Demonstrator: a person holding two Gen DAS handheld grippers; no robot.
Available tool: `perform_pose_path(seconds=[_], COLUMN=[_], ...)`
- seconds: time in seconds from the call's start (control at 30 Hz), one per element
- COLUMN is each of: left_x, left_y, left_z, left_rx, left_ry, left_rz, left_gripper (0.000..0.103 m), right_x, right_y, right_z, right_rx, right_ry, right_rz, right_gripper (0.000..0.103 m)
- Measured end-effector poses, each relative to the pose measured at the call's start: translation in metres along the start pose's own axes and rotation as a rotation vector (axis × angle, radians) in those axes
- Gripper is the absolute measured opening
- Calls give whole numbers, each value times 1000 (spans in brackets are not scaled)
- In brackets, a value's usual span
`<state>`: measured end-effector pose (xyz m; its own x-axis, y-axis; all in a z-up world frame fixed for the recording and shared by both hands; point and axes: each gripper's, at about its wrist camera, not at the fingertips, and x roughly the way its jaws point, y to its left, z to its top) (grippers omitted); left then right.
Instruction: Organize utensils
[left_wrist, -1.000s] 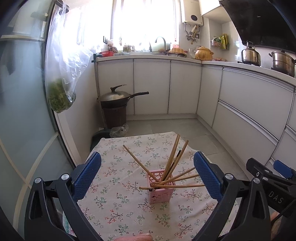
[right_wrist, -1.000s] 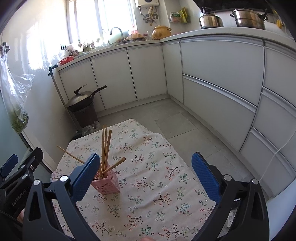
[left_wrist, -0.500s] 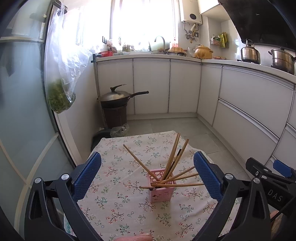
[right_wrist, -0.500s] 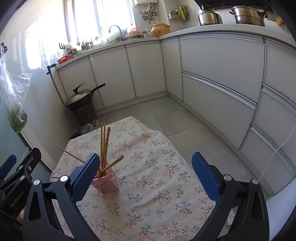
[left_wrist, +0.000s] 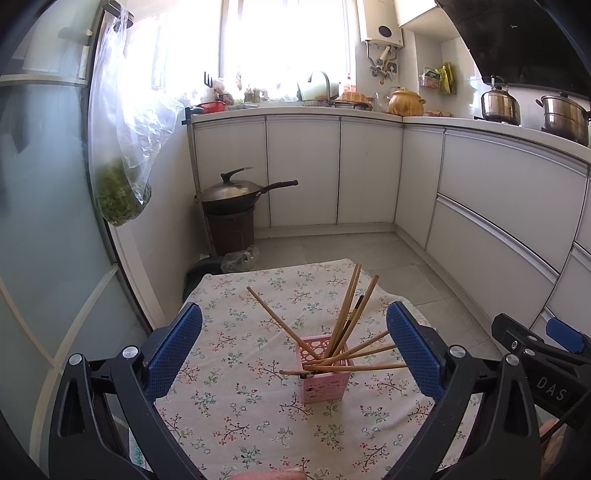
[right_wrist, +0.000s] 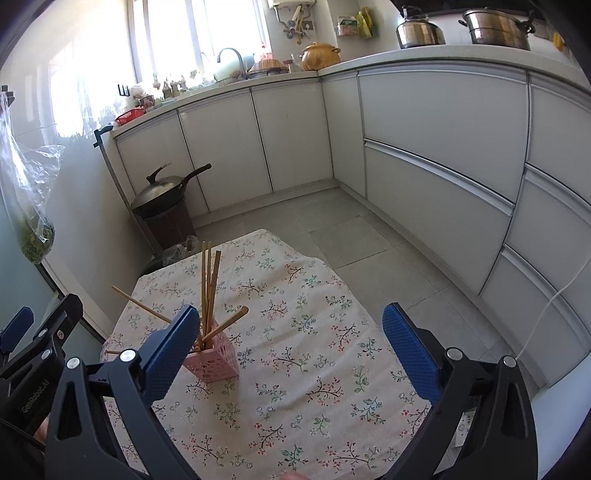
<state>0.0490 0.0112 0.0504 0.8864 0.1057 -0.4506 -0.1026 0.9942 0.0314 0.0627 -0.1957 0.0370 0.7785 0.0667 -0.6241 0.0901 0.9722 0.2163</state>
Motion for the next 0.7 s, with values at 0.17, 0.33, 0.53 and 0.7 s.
perform_pose_path(seconds=[0.17, 0.33, 0.53, 0.7], left_x=[1, 1, 1, -3], left_y=[0, -1, -4, -5], left_z=[0, 0, -2, -2], left_rx=[2, 3, 26, 36], left_ry=[0, 0, -4, -28], left_rz=[-1, 3, 6, 1], left_gripper=[96, 96, 96, 95], right_x=[1, 2, 3, 3], right_y=[0, 0, -3, -3], right_z=[-1, -1, 0, 0], right_rx=[-1, -2, 1, 1], right_ry=[1, 7, 16, 19], right_rz=[1, 2, 6, 8], right_gripper=[97, 97, 97, 97])
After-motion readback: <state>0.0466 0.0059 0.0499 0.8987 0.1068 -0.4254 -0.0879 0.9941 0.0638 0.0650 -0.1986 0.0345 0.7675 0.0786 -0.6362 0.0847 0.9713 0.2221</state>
